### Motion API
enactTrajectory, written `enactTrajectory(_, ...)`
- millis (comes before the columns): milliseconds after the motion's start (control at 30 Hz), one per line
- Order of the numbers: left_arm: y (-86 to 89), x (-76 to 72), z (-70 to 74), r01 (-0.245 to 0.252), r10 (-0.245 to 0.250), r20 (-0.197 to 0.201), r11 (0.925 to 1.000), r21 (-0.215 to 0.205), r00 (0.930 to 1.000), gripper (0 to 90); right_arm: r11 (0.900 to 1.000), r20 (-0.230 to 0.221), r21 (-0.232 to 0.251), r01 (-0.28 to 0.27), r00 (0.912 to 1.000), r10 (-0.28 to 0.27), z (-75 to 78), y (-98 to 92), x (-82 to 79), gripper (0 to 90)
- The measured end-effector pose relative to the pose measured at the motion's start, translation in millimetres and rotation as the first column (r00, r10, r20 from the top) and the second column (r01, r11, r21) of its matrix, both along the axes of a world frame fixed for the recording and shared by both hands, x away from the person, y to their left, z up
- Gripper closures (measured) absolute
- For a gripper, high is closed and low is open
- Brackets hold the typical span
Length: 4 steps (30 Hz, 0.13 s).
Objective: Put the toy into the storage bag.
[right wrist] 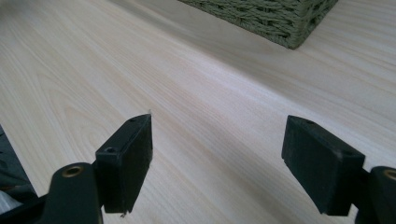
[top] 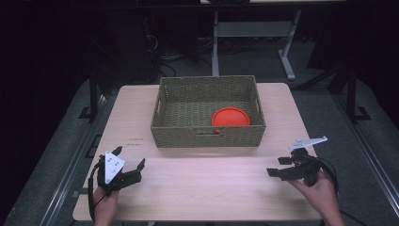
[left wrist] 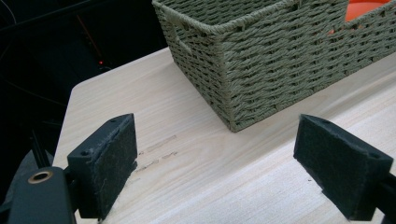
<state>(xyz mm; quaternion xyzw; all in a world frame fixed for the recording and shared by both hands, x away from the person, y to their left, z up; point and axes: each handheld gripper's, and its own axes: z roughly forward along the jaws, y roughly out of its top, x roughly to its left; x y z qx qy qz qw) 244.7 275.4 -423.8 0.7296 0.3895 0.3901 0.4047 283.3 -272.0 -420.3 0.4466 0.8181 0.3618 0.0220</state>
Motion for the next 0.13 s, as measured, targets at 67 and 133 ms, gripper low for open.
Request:
enactTrajectory(67, -1.0, 0.5, -0.5, 0.003, -0.003, -0.003, 1.0, -0.008, 1.0, 12.8, 1.0, 0.025, -0.021, 0.015, 0.9996, -0.014, -1.7, -0.2, -6.0, 24.0)
enactTrajectory(133, -1.5, 1.0, -0.8, 0.007, -0.007, -0.005, 1.0, 0.0, 1.0, 12.8, 0.999, 0.056, -0.045, 0.024, 0.9982, -0.022, -3.7, -0.8, -11.7, 22.9)
